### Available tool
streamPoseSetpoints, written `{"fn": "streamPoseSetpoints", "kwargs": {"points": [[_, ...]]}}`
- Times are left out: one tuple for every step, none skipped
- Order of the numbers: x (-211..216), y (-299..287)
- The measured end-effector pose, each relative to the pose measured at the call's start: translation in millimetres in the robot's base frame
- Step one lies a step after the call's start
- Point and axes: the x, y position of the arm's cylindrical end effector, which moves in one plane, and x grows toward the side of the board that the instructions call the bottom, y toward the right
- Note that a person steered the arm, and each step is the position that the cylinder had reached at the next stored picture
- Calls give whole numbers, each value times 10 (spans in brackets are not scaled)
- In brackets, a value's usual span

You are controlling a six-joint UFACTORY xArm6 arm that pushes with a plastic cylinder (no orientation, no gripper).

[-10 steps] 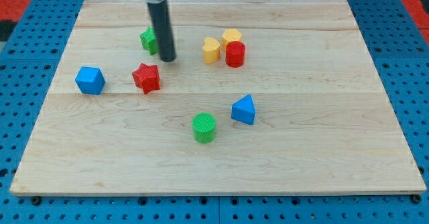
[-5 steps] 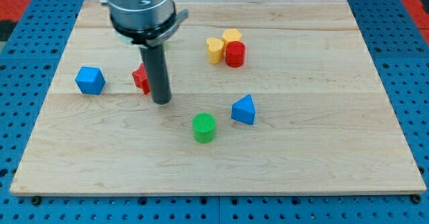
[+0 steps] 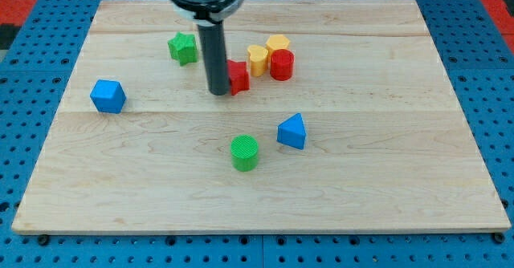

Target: Push the red star to the left of the red circle

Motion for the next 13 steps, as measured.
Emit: {"fn": "streamPoseSetpoints", "kwargs": {"points": [[-105,111],[-156,114],[-191,185],[-206,249],[-207,250],[-224,250],[-241,250],[-159,240],[-113,200],[-58,83],[-58,83],[108,52],[205,-305]]}}
